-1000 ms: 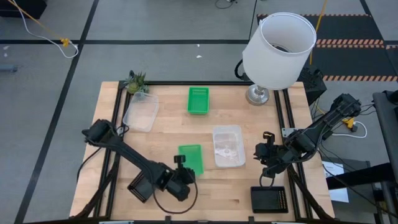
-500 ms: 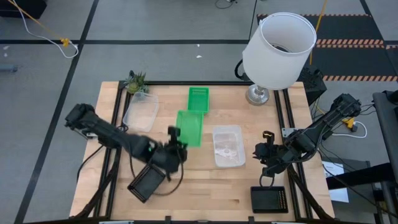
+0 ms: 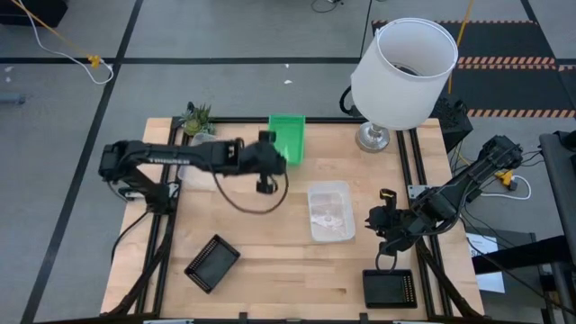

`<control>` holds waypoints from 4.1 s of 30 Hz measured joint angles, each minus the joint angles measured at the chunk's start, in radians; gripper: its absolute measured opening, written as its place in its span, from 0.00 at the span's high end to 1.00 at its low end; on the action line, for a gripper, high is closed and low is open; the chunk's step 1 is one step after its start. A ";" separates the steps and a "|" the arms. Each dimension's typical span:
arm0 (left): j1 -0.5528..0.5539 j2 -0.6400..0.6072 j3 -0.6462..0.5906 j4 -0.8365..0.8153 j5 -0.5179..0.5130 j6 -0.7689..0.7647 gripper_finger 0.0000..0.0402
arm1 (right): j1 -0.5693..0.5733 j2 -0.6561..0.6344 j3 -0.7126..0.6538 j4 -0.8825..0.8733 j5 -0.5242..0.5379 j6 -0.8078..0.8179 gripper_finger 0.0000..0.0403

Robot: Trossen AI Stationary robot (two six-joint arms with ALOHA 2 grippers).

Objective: Stack baskets by color
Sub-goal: Stack the bottom green bin on top of the top green bins, then stack the left black bin on top of the right black bins

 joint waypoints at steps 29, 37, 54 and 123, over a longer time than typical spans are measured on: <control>0.269 0.077 -0.270 0.466 0.279 0.082 0.98 | 0.000 0.000 0.000 0.046 0.024 -0.069 0.85; 0.249 0.109 -0.293 0.485 0.272 0.071 0.95 | 0.000 0.000 0.000 0.046 0.024 -0.071 0.85; 0.270 0.139 -0.291 0.470 0.249 0.067 0.93 | 0.000 0.000 0.000 0.047 0.025 -0.073 0.85; -0.737 -0.243 -0.503 -0.276 -0.168 -1.241 0.57 | 0.000 0.000 0.001 0.122 0.024 -0.077 0.85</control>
